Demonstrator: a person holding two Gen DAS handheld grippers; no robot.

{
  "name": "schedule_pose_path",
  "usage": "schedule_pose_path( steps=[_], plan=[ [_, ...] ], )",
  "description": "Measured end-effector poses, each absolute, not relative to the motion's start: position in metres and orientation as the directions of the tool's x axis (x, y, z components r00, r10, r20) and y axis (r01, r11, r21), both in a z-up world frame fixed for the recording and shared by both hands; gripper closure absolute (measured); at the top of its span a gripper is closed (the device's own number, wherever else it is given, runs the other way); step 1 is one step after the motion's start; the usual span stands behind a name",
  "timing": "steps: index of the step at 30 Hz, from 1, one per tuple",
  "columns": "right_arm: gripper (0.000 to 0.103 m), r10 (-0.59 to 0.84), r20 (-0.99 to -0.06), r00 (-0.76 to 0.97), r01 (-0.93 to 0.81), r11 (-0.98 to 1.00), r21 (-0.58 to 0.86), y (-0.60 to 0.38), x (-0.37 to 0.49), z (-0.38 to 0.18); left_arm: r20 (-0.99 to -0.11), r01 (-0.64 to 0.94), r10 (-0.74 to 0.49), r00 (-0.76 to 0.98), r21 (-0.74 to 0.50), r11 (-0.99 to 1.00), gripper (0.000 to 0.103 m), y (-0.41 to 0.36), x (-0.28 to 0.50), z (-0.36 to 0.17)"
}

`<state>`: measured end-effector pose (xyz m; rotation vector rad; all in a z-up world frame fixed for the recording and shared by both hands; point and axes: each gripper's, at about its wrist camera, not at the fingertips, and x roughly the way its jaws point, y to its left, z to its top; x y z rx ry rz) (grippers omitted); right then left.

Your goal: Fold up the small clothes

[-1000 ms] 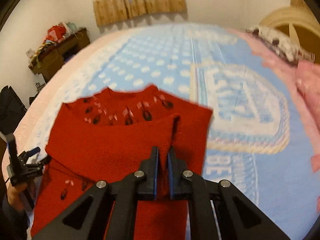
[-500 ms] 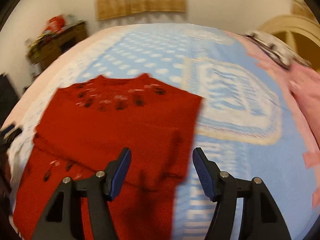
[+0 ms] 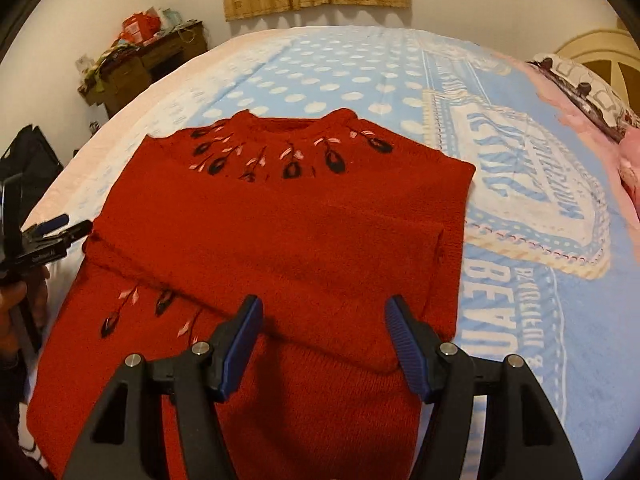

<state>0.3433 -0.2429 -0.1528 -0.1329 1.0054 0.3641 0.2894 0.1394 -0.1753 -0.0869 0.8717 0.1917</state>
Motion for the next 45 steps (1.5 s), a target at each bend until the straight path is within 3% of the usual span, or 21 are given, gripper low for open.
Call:
schedule_pose_path(
  steps=[7, 12, 23, 45],
  plan=[
    [0.038, 0.254, -0.829, 0.498, -0.327, 0.941, 0.092, -0.251, 0.32, -0.146, -0.753, -0.139, 0.008, 0.657, -0.111, 0.984, 0.0, 0.122, 0.24, -0.161],
    [0.038, 0.247, -0.835, 0.492, -0.362, 0.93, 0.062, -0.242, 0.285, -0.145, -0.719, -0.116, -0.01, 0.695, -0.126, 0.985, 0.0, 0.113, 0.2, -0.146],
    [0.038, 0.281, -0.818, 0.502, -0.402, 0.913, 0.067, -0.235, 0.215, -0.143, -0.651, -0.091, 0.019, 0.759, -0.077, 0.993, 0.0, 0.09, 0.145, -0.124],
    [0.037, 0.261, -0.813, 0.521, -0.406, 0.913, 0.033, -0.23, 0.155, -0.149, -0.683, -0.065, 0.009, 0.731, -0.056, 0.996, 0.0, 0.071, 0.103, -0.14]
  ],
)
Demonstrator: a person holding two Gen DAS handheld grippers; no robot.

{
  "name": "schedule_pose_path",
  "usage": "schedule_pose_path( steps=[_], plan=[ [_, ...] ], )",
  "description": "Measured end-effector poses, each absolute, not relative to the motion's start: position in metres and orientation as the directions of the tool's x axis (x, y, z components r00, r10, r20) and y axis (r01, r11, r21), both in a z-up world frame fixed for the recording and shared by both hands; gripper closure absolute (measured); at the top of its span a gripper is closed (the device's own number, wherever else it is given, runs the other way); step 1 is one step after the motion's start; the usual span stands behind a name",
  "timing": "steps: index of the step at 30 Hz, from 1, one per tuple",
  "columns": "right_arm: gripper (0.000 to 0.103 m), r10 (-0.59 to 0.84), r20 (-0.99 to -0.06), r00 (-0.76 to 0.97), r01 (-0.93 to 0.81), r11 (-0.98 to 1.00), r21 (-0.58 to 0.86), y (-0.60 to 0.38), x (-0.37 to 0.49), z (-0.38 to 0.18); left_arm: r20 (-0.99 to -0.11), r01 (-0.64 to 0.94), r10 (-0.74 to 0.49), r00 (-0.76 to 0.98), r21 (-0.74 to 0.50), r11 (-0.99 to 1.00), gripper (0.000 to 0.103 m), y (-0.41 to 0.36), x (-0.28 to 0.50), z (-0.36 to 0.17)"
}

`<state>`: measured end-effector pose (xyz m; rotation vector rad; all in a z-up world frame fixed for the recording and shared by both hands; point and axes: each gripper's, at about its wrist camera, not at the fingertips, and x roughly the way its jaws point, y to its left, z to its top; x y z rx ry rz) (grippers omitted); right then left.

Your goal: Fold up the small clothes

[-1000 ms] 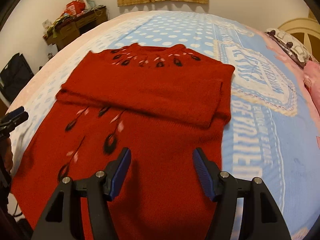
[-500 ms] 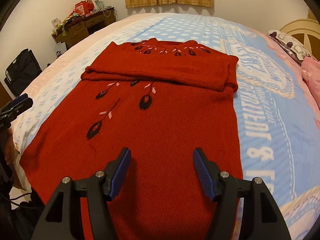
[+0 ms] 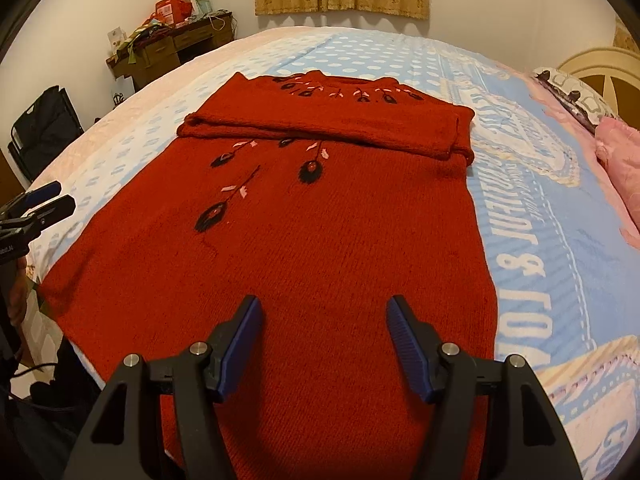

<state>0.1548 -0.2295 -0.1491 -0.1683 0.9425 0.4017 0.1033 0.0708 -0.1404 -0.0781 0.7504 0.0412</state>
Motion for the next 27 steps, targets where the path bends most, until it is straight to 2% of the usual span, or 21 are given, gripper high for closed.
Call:
schedule_pose_path(
  steps=[27],
  plan=[
    [0.034, 0.251, -0.806, 0.536, -0.406, 0.914, 0.015, -0.238, 0.114, -0.148, -0.743, 0.01, -0.054, 0.667, -0.063, 0.998, 0.0, 0.046, 0.075, -0.17]
  ],
)
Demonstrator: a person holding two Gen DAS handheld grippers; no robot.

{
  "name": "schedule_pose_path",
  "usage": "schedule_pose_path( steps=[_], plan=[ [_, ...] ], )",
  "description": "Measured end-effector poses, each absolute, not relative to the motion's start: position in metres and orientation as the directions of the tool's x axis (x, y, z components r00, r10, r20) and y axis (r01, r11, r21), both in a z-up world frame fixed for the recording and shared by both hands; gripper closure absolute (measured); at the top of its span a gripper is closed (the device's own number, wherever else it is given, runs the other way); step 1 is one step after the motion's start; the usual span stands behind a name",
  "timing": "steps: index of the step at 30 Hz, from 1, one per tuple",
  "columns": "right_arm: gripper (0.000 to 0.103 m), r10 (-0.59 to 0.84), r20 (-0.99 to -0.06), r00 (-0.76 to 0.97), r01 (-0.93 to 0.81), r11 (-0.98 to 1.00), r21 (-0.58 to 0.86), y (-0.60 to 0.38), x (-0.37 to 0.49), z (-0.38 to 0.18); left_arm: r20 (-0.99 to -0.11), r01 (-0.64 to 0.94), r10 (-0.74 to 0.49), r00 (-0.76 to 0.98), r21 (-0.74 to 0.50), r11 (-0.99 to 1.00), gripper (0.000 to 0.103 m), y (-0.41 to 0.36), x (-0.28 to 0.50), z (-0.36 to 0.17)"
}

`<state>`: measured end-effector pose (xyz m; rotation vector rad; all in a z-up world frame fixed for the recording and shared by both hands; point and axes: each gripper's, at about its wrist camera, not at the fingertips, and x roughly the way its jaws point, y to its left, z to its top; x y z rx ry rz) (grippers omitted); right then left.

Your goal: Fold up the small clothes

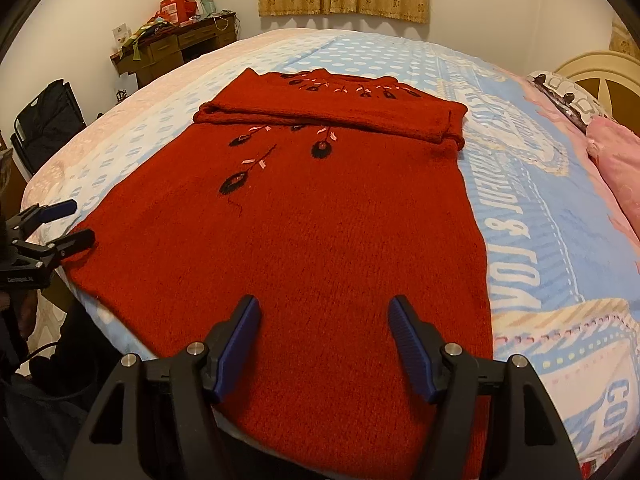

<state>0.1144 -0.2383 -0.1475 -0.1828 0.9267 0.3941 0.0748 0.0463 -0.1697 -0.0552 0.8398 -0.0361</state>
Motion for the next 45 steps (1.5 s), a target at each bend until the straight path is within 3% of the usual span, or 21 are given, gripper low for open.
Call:
schedule_pose_path(
  steps=[14, 24, 29, 34, 41, 45],
  plan=[
    [0.034, 0.239, -0.809, 0.538, -0.375, 0.927, 0.024, -0.266, 0.087, -0.139, -0.74, 0.026, -0.101, 0.665, -0.112, 0.993, 0.005, 0.041, 0.06, -0.174],
    [0.034, 0.215, -0.796, 0.565, -0.22, 0.97, 0.106, -0.321, 0.09, -0.135, -0.743, 0.036, -0.109, 0.66, -0.114, 0.993, 0.001, 0.041, 0.062, -0.179],
    [0.034, 0.243, -0.793, 0.559, -0.225, 0.965, 0.137, -0.325, 0.087, -0.14, -0.75, 0.042, -0.112, 0.652, -0.111, 0.993, 0.0, 0.04, 0.064, -0.179],
    [0.053, 0.279, -0.784, 0.555, -0.234, 0.956, 0.175, -0.326, 0.084, -0.139, -0.749, 0.045, -0.115, 0.652, -0.114, 0.992, 0.0, 0.042, 0.062, -0.178],
    [0.058, 0.282, -0.778, 0.561, -0.23, 0.956, 0.182, -0.328, 0.082, -0.142, -0.751, 0.061, -0.13, 0.647, -0.12, 0.991, 0.002, 0.041, 0.055, -0.175],
    [0.061, 0.288, -0.774, 0.564, -0.223, 0.955, 0.194, -0.331, 0.081, -0.142, -0.752, 0.065, -0.13, 0.646, -0.115, 0.991, 0.013, 0.039, 0.051, -0.172]
  ],
)
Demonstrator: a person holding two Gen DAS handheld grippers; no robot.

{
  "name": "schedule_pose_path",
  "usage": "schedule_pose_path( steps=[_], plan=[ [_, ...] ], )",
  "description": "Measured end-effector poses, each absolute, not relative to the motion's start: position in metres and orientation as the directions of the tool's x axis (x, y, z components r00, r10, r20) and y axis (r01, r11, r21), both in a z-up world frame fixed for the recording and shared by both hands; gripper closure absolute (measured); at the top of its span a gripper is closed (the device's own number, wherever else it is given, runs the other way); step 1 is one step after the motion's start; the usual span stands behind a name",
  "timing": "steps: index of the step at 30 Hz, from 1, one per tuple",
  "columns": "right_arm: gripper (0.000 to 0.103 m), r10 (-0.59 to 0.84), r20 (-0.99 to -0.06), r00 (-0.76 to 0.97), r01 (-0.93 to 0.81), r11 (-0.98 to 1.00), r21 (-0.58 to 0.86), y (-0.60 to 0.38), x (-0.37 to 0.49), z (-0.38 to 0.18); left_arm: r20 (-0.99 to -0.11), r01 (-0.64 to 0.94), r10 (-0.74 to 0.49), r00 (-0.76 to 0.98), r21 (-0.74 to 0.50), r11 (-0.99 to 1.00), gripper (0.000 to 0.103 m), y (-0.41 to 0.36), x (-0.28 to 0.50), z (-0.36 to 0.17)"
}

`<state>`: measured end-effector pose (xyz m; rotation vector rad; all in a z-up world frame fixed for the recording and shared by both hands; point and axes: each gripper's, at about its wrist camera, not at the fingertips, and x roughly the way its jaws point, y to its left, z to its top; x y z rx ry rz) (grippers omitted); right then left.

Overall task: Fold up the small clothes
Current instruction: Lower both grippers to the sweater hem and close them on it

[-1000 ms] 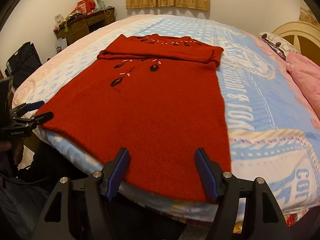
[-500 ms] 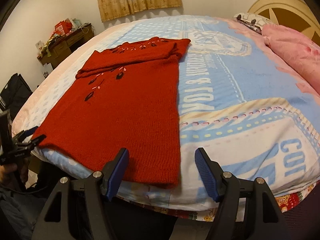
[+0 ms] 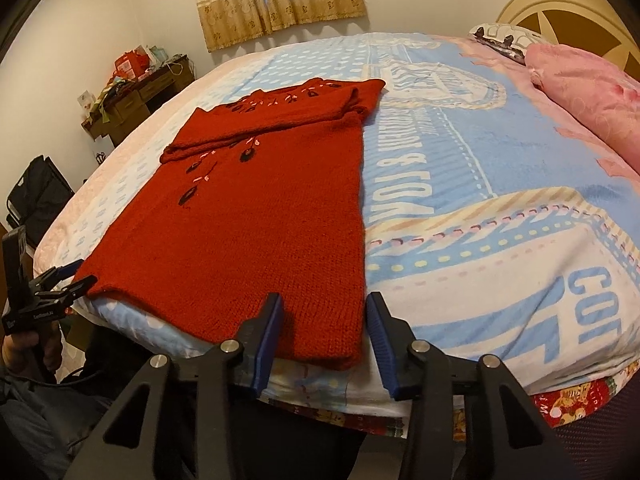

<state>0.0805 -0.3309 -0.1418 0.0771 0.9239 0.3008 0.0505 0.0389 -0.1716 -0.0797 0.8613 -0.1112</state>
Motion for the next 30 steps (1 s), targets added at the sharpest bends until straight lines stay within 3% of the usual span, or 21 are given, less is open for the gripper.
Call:
schedule_pose_path(
  steps=[3, 5, 14, 18, 19, 21, 22, 23, 24, 27, 30],
  plan=[
    [0.062, 0.298, -0.775, 0.558, -0.225, 0.953, 0.204, -0.333, 0.079, -0.141, -0.75, 0.094, -0.151, 0.644, -0.119, 0.988, 0.033, 0.034, 0.046, -0.167],
    [0.062, 0.303, -0.775, 0.554, -0.225, 0.951, 0.21, -0.334, 0.078, -0.141, -0.75, 0.108, -0.159, 0.642, -0.117, 0.987, 0.038, 0.03, 0.044, -0.165],
    [0.062, 0.329, -0.766, 0.551, -0.226, 0.943, 0.243, -0.337, 0.078, -0.142, -0.75, 0.099, -0.202, 0.63, -0.181, 0.979, 0.036, 0.037, 0.048, -0.165],
    [0.076, 0.314, -0.765, 0.562, -0.239, 0.947, 0.214, -0.333, 0.078, -0.144, -0.74, 0.106, -0.231, 0.631, -0.213, 0.971, 0.038, 0.04, 0.047, -0.167],
    [0.083, 0.317, -0.763, 0.563, -0.248, 0.946, 0.21, -0.331, 0.077, -0.144, -0.738, 0.114, -0.24, 0.631, -0.217, 0.969, 0.041, 0.039, 0.046, -0.166],
    [0.093, 0.356, -0.748, 0.56, -0.272, 0.932, 0.24, -0.331, 0.076, -0.142, -0.733, 0.136, -0.262, 0.628, -0.228, 0.964, 0.064, 0.038, 0.045, -0.164],
    [0.093, 0.372, -0.741, 0.559, -0.275, 0.926, 0.258, -0.332, 0.075, -0.142, -0.731, 0.136, -0.263, 0.629, -0.23, 0.964, 0.069, 0.039, 0.045, -0.164],
    [0.094, 0.379, -0.738, 0.559, -0.273, 0.924, 0.268, -0.334, 0.076, -0.143, -0.729, 0.135, -0.267, 0.63, -0.236, 0.962, 0.083, 0.04, 0.045, -0.164],
    [0.094, 0.383, -0.736, 0.558, -0.272, 0.922, 0.274, -0.335, 0.076, -0.143, -0.728, 0.135, -0.275, 0.628, -0.247, 0.96, 0.087, 0.042, 0.046, -0.164],
    [0.094, 0.396, -0.726, 0.563, -0.265, 0.918, 0.295, -0.338, 0.077, -0.143, -0.726, 0.127, -0.276, 0.629, -0.254, 0.959, 0.088, 0.045, 0.046, -0.163],
    [0.094, 0.416, -0.72, 0.556, -0.262, 0.909, 0.324, -0.34, 0.078, -0.145, -0.735, 0.134, -0.224, 0.64, -0.18, 0.974, 0.09, 0.036, 0.044, -0.161]
  ],
)
